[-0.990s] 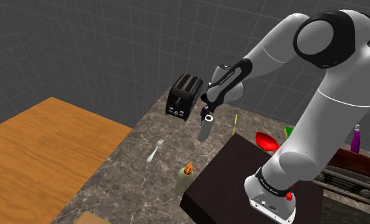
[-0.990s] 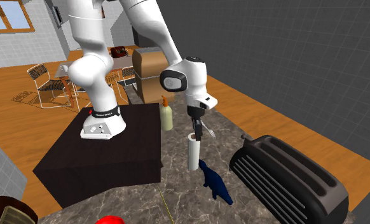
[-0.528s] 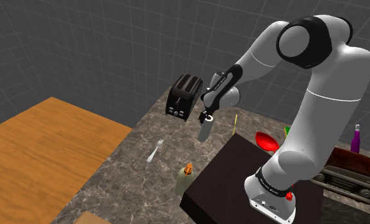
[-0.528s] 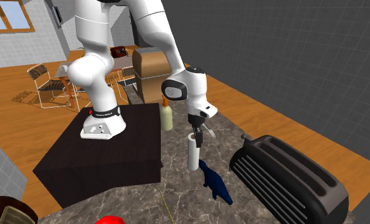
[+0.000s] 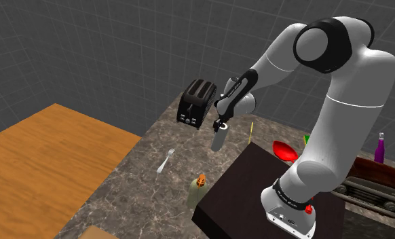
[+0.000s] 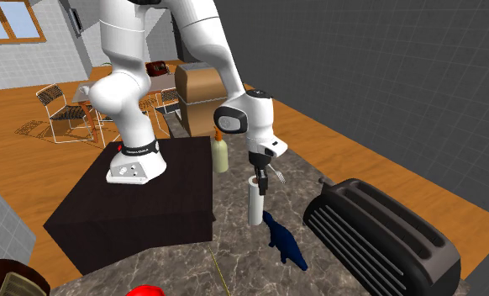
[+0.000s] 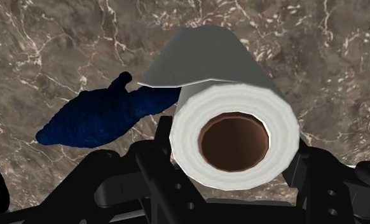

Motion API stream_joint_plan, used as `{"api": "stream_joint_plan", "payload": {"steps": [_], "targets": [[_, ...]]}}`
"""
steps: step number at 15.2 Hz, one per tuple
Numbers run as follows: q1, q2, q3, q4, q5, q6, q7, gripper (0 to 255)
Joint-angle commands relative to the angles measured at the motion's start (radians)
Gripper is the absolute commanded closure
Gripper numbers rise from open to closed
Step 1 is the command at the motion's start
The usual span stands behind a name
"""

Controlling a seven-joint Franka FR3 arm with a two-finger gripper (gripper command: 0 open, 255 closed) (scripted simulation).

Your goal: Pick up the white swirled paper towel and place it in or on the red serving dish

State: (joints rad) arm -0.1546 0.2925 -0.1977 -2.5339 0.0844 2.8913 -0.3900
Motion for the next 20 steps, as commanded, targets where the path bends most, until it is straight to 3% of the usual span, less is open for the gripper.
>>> {"api": "stream_joint_plan", "payload": {"steps": [1, 9, 20], "targets": [[0.0, 0.0, 0.0, 0.0, 0.0, 0.0, 0.0, 255], [0.0, 0.001, 0.0, 0.0, 0.0, 0.0, 0.0, 255], [0.041, -0.169, -0.059, -0.016, -0.092, -0.15, 0.063, 255]]}}
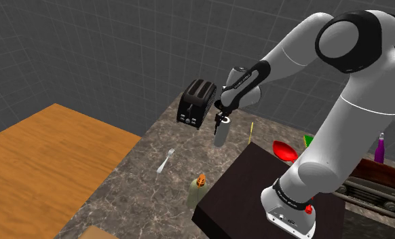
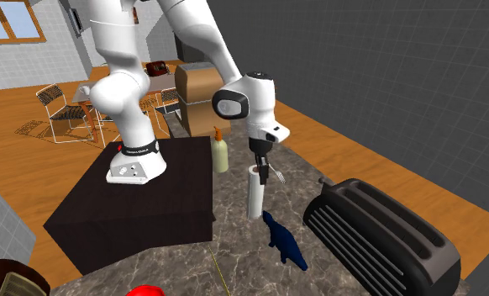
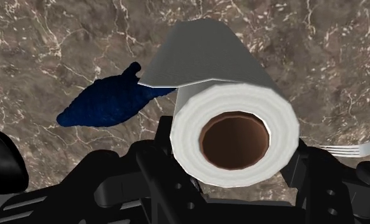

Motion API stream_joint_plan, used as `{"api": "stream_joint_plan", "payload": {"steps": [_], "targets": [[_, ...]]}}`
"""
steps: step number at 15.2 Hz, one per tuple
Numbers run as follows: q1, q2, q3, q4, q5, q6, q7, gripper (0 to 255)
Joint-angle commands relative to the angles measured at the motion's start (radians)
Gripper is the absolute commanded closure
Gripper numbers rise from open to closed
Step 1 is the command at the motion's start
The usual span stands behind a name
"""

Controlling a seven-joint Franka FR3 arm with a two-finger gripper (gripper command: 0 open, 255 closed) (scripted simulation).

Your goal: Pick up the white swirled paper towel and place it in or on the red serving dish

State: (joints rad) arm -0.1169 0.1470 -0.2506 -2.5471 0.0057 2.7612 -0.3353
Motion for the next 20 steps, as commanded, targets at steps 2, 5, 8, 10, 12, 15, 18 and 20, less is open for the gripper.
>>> {"api": "stream_joint_plan", "payload": {"steps": [2, 5, 8, 10, 12, 15, 18, 20], "targets": [[0.006, -0.053, -0.011, -0.002, -0.029, -0.049, 0.018, 255], [0.008, -0.095, -0.016, 0.0, -0.05, -0.093, 0.032, 255], [0.008, -0.136, -0.018, 0.005, -0.068, -0.138, 0.044, 255], [0.008, -0.162, -0.019, 0.01, -0.078, -0.168, 0.05, 255], [0.007, -0.187, -0.018, 0.015, -0.086, -0.198, 0.056, 255], [-0.033, -0.253, -0.058, -0.039, -0.114, -0.205, -0.002, 255], [-0.077, -0.315, -0.102, -0.081, -0.146, -0.218, -0.062, 255], [-0.108, -0.352, -0.132, -0.104, -0.168, -0.23, -0.104, 255]]}}
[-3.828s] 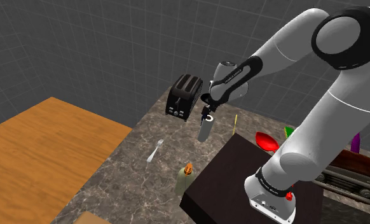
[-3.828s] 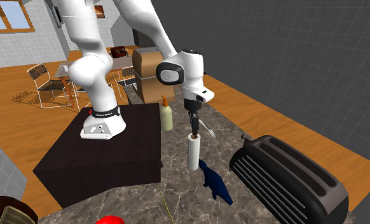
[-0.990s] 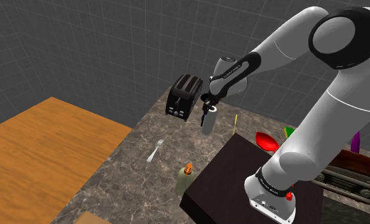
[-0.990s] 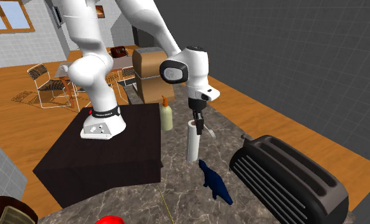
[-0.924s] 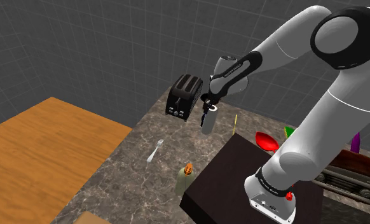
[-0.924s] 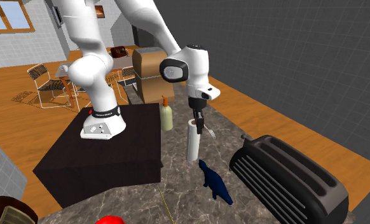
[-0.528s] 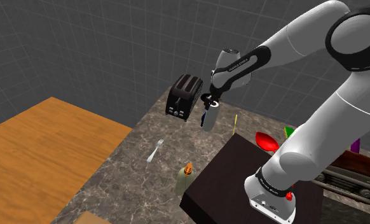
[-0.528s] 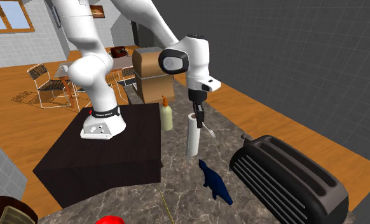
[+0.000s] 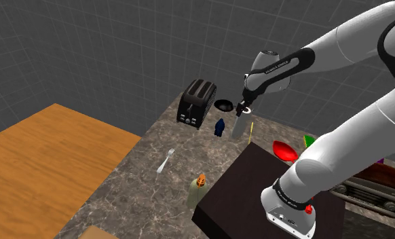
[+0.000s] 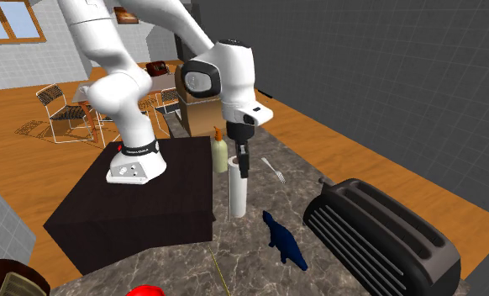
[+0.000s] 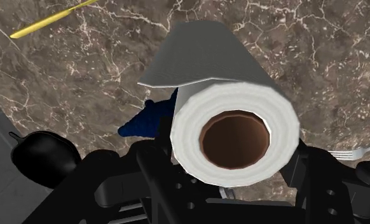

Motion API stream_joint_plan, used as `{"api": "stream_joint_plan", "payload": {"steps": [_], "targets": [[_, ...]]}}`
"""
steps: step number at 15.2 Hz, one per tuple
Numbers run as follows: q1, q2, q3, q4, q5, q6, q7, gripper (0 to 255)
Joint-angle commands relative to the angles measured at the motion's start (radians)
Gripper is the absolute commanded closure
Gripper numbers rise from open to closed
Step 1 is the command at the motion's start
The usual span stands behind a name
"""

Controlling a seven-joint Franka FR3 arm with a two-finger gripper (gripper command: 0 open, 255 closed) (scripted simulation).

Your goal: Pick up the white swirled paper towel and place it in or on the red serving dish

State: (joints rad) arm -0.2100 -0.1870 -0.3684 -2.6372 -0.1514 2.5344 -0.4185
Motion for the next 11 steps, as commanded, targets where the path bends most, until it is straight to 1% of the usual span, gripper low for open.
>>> {"api": "stream_joint_plan", "payload": {"steps": [1, 6, 11], "targets": [[-0.03, -0.036, -0.03, -0.023, -0.022, -0.01, -0.043, 255], [-0.111, -0.112, -0.111, -0.048, -0.077, -0.048, -0.159, 255], [-0.185, -0.16, -0.199, -0.041, -0.121, -0.091, -0.287, 255]]}}
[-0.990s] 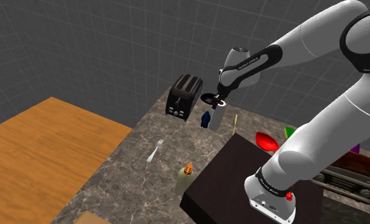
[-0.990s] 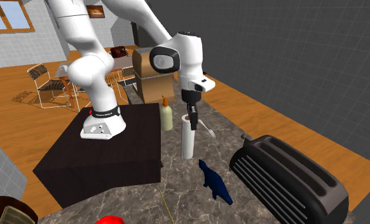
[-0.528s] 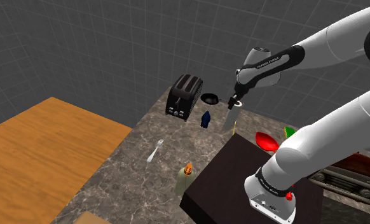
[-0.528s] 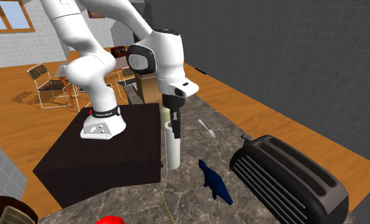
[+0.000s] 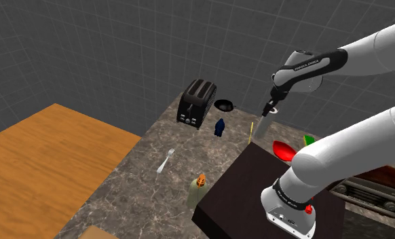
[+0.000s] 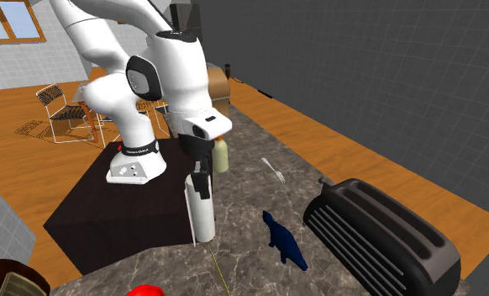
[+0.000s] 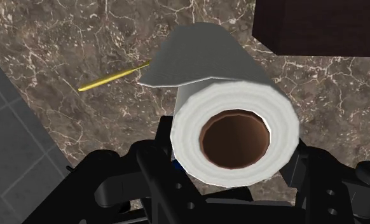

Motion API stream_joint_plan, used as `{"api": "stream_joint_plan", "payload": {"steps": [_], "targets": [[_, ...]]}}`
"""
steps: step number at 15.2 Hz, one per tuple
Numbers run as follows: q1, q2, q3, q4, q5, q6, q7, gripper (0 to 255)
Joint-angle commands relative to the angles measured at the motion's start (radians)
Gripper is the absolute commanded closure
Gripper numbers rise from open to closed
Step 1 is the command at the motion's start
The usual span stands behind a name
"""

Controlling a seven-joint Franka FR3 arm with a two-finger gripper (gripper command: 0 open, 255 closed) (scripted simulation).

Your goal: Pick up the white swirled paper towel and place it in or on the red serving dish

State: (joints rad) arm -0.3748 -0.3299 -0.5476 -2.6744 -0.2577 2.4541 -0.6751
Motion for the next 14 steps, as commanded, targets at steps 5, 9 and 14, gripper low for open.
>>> {"api": "stream_joint_plan", "payload": {"steps": [5, 9, 14], "targets": [[-0.079, -0.033, -0.114, 0.037, -0.039, -0.052, -0.168, 255], [-0.108, -0.023, -0.195, 0.09, -0.041, -0.083, -0.284, 255], [-0.119, 0.019, -0.306, 0.182, -0.012, -0.117, -0.44, 255]]}}
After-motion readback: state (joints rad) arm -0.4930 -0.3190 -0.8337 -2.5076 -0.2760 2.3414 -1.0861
